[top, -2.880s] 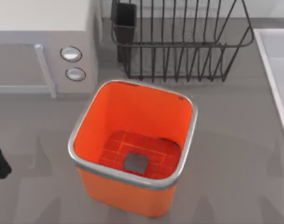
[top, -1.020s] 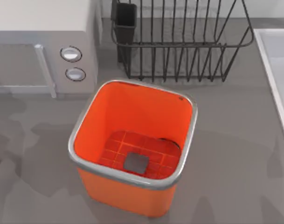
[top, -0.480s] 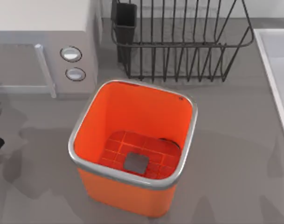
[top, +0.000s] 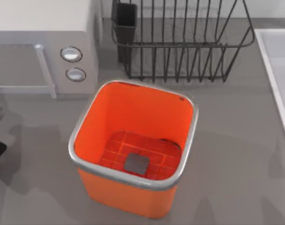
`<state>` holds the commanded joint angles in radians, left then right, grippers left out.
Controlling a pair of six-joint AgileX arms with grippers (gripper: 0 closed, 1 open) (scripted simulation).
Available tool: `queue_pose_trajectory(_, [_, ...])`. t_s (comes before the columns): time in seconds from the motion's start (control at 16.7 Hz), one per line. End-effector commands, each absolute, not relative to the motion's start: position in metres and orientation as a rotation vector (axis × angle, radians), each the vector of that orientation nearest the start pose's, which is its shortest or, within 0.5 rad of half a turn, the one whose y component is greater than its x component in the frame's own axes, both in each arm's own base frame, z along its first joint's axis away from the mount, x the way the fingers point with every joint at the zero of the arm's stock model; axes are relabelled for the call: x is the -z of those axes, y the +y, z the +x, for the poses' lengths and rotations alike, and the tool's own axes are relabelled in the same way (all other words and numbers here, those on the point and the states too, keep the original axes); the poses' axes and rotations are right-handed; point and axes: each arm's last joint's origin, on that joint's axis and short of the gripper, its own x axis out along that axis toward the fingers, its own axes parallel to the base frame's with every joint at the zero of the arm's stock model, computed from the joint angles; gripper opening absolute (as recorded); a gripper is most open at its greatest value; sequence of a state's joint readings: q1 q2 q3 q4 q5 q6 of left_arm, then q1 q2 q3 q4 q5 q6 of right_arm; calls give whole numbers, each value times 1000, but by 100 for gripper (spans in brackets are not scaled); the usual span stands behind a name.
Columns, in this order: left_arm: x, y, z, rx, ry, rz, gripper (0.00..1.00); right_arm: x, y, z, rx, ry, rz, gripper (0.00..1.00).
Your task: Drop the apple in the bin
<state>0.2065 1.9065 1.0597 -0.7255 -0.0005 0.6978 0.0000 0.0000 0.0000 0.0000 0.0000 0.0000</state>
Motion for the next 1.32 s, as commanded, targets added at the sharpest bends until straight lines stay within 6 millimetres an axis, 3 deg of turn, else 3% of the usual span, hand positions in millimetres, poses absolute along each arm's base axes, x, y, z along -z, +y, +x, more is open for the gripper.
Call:
queue_pose_trajectory(0.06, [-106,67,313,381,1539,382,100,-160,-1,106,0,0,0,100])
queue_pose_trajectory(0.84, [-106,67,313,381,1539,382,2,-160,-1,106,0,0,0,100])
queue_pose_trajectory(1.32, [-106,67,313,381,1539,382,0,-160,-1,106,0,0,0,100])
